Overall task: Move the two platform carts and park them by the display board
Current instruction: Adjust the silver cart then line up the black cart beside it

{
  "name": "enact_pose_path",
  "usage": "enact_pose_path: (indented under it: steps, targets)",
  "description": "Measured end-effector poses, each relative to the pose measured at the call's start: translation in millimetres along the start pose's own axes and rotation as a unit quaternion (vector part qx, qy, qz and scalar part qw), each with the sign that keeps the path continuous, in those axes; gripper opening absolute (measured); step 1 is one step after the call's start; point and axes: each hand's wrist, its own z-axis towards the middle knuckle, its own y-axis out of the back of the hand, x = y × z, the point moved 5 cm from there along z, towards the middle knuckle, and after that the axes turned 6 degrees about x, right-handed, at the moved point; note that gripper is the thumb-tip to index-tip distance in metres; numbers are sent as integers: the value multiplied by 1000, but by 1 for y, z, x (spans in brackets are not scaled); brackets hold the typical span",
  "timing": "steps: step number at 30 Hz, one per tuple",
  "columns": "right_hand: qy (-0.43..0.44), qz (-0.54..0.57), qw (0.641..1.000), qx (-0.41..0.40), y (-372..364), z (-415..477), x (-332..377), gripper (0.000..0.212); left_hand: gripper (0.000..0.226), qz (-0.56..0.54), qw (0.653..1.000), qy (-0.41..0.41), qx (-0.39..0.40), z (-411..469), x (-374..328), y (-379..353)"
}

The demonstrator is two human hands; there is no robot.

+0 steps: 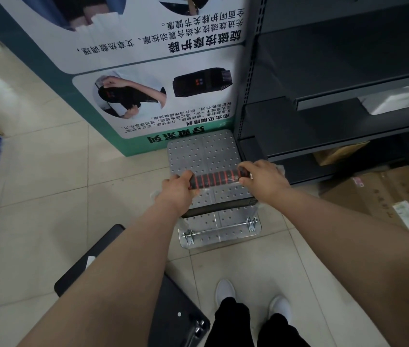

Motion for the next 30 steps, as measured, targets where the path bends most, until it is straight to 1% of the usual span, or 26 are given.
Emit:
enact_pose_path:
  steps: [5,8,10,13,15,17,20,23,27,30]
  targets:
    - [9,-10,1000,2,-3,-7,-1,37,21,-4,1000,-2,-2,-8,-2,-2]
    - [-8,-16,1000,3,-5,-16,-6,51,26,-5,1000,1,-1,-16,-2,-4]
    - [-27,-7,1000,0,-6,-27,-12,58,41,-3,1000,3,-7,-23,-3,-5]
    - [-25,6,1000,-4,-6,-46,-17,60,67,27,999,4,-42,-38,-8,-4]
    - [-8,4,1000,-10,-6,-59,-14,60,75,39,997,1,-71,-50,-13,-4]
    - [16,-7,1000,-11,-8,-73,-9,58,75,45,995,3,-85,-65,-19,-7]
    - [52,-19,998,12,-16,-98,0,55,67,61,994,22,-93,-93,-22,-17]
    - [87,-31,995,31,-27,-131,5,53,60,40,994,34,-94,-130,-24,-31]
    - [138,-47,988,51,-49,-188,6,50,53,18,993,63,-95,-201,-25,-60]
    - [176,-87,978,72,-73,-232,10,53,53,18,993,93,-71,-262,-22,-93]
